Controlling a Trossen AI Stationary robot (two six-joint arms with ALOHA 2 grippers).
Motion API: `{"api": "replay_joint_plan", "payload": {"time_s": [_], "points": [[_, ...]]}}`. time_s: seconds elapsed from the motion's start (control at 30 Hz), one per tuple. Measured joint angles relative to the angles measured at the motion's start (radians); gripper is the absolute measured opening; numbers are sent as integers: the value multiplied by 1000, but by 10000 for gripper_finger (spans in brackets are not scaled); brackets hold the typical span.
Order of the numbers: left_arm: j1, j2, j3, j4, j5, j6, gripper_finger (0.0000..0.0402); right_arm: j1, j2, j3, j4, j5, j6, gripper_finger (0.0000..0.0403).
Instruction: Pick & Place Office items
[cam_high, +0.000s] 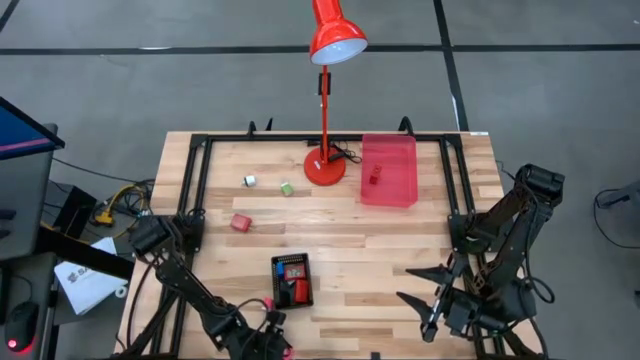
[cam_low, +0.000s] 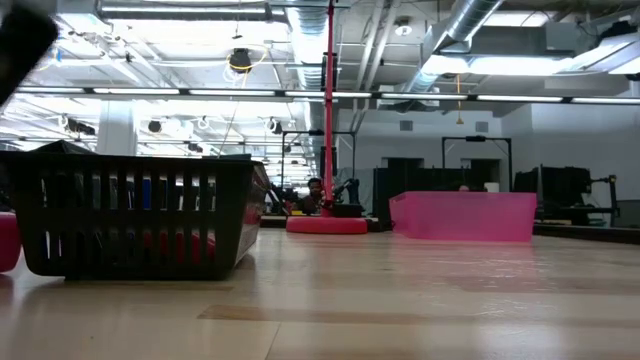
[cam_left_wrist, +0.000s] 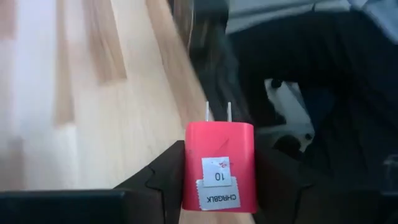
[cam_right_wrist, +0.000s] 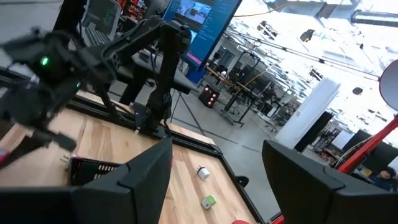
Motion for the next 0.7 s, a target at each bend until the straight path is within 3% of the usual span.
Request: {"api": "replay_joint_plan", "payload": {"time_s": [0.2,0.37,0.53,0.7], "points": [[-15,-111,0,41,-68,88,152,-2,0,0,-135,-19,0,244],[16,-206,0,120,-43,227,147,-24,14,0,-241,-157,0,243],[130,-253,1,141,131,261,148,-65,39,0,-244,-185,32,240],[258,-279,0,136,293,290,147,-107,42,18,-378,-347,161,240]]}}
